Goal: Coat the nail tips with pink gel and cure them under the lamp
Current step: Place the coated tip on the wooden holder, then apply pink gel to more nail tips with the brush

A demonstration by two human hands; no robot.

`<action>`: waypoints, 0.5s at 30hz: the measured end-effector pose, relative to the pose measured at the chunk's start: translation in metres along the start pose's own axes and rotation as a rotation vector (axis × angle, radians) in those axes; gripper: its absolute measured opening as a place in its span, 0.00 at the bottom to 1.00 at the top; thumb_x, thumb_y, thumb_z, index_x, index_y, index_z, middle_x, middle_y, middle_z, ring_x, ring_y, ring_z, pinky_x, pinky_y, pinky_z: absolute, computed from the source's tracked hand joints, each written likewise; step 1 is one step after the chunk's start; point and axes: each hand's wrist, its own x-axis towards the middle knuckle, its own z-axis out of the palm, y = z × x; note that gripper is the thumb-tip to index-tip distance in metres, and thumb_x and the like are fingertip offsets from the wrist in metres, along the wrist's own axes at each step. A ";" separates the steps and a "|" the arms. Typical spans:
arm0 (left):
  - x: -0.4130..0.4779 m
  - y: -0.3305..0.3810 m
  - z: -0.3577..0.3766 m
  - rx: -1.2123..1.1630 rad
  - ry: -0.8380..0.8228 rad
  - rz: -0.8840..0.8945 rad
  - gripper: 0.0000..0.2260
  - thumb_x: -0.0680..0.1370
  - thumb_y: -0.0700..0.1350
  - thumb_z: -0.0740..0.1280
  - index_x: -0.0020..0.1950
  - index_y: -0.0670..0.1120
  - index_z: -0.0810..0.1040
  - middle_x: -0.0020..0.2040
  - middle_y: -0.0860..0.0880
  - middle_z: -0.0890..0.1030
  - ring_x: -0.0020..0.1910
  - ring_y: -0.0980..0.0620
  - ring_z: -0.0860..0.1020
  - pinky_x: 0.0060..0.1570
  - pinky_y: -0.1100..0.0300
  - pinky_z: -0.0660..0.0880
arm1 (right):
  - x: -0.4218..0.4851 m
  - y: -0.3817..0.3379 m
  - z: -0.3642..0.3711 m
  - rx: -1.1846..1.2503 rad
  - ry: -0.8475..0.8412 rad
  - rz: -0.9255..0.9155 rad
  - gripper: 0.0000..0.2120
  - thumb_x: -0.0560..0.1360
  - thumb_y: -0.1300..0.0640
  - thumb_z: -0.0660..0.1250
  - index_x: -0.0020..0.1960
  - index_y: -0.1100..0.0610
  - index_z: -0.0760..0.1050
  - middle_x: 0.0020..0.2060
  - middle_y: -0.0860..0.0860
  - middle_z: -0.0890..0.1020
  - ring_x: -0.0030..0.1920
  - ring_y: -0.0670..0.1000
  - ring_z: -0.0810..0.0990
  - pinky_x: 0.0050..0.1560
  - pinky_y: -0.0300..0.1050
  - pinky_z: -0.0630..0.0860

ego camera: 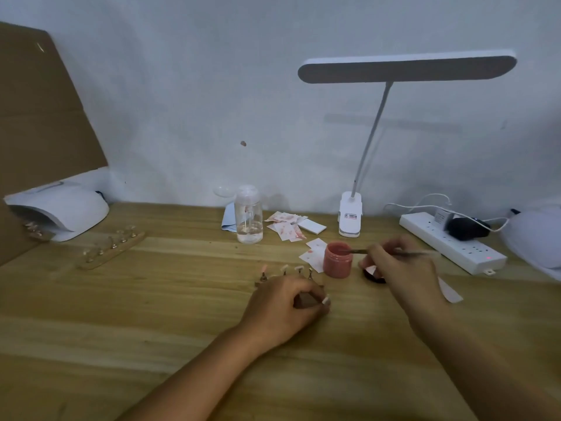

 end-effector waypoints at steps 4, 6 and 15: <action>0.002 -0.002 0.000 0.010 -0.007 -0.001 0.09 0.73 0.58 0.72 0.52 0.62 0.80 0.40 0.74 0.76 0.45 0.66 0.77 0.42 0.71 0.66 | 0.029 -0.007 0.007 -0.159 -0.070 0.077 0.04 0.73 0.57 0.66 0.39 0.53 0.76 0.30 0.45 0.84 0.38 0.54 0.81 0.40 0.47 0.75; 0.004 -0.004 0.000 0.005 -0.018 -0.012 0.07 0.73 0.57 0.72 0.51 0.60 0.82 0.40 0.72 0.77 0.45 0.65 0.77 0.43 0.69 0.68 | 0.036 -0.006 0.011 -0.237 -0.104 0.087 0.06 0.72 0.56 0.65 0.37 0.52 0.77 0.31 0.46 0.85 0.43 0.55 0.83 0.46 0.52 0.78; 0.006 -0.003 0.002 0.004 -0.032 -0.018 0.06 0.74 0.57 0.71 0.49 0.59 0.82 0.39 0.71 0.77 0.40 0.68 0.75 0.37 0.69 0.65 | 0.044 0.003 0.015 -0.315 -0.132 0.078 0.07 0.73 0.54 0.67 0.45 0.57 0.79 0.32 0.47 0.85 0.41 0.50 0.79 0.44 0.46 0.74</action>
